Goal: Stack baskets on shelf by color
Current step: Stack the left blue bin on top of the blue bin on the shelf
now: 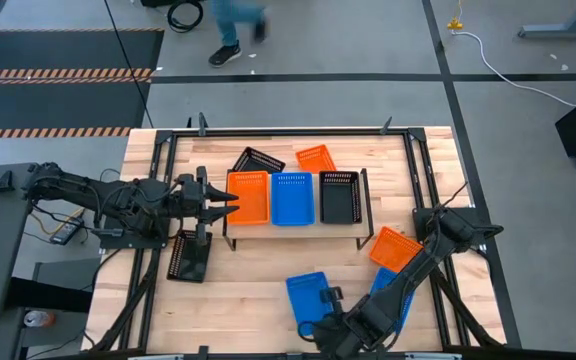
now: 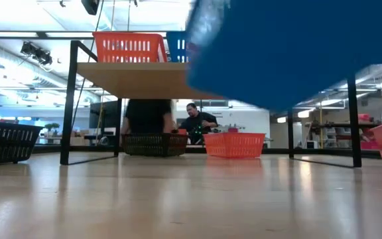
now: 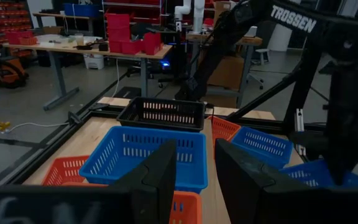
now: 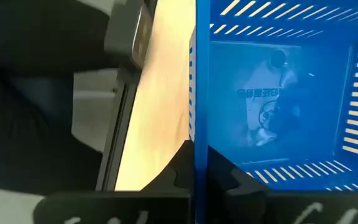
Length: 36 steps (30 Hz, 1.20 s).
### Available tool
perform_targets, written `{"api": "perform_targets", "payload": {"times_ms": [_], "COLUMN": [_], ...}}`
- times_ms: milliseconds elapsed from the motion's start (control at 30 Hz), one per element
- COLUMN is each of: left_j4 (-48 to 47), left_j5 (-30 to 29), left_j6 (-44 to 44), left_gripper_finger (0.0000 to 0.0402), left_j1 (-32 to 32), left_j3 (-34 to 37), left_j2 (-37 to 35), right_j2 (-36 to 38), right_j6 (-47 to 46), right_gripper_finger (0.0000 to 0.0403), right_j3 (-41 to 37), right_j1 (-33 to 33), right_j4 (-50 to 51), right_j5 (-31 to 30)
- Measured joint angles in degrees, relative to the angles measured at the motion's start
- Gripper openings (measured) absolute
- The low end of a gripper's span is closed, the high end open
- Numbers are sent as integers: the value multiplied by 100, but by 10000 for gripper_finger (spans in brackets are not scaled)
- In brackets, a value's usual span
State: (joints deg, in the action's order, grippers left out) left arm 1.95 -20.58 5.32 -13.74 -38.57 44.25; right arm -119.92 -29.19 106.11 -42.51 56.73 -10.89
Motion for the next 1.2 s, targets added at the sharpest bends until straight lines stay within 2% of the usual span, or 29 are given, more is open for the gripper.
{"api": "perform_targets", "payload": {"times_ms": [400, 800, 1200], "left_j4": [-4, -4, -13], "left_j5": [0, 0, 0], "left_j6": [-2, 2, 0], "left_gripper_finger": [117, 117, 117], "left_j1": [0, 0, 0], "left_j3": [0, 0, 0], "left_j2": [0, 0, 0], "right_j2": [0, 2, 37], "right_j6": [971, 1919, 2374], "right_gripper_finger": [9, 9, 9], "right_j3": [1342, 2807, 2891], "right_j1": [471, 980, 2260], "right_j4": [393, 1675, 2369], "right_j5": [-78, -1535, -1559]}}
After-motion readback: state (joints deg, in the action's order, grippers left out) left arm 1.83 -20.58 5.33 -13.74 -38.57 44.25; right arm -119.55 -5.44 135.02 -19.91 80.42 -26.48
